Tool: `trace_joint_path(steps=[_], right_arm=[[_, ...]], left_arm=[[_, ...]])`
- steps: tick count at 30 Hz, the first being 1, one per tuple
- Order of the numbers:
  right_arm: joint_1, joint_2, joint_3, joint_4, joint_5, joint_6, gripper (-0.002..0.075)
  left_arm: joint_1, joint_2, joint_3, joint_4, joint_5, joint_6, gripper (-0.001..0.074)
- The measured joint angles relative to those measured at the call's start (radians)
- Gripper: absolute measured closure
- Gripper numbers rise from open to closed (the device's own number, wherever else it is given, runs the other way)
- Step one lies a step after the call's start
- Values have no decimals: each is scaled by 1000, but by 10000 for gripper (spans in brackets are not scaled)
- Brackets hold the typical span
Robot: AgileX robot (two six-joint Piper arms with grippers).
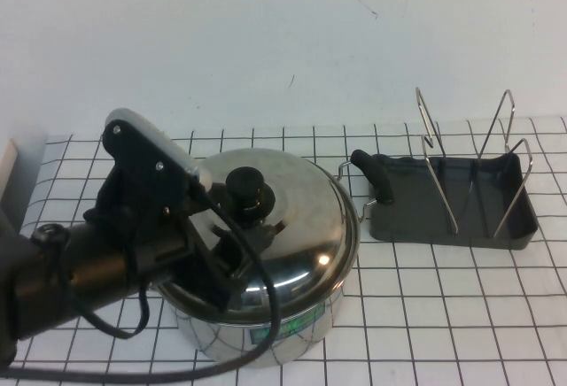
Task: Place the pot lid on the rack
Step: Open the pot
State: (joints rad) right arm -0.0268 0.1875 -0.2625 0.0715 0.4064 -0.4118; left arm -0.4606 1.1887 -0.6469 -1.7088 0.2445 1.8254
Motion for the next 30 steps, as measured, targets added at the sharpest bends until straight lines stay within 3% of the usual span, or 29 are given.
trace_joint_path(steps=[4, 15, 19, 23, 30], right_arm=[[0, 0, 0, 0, -1, 0, 729], [0, 0, 0, 0, -3, 0, 729], [0, 0, 0, 0, -5, 0, 729], [0, 0, 0, 0, -5, 0, 729], [0, 0, 0, 0, -5, 0, 729]], left_arm=[[0, 54, -40, -4, -49, -42, 137], [0, 212, -137, -8, -61, -129, 128], [0, 242, -163, -10, -64, -153, 204], [0, 244, -167, -15, -69, -153, 410], [0, 233, -170, -13, -65, -153, 406]])
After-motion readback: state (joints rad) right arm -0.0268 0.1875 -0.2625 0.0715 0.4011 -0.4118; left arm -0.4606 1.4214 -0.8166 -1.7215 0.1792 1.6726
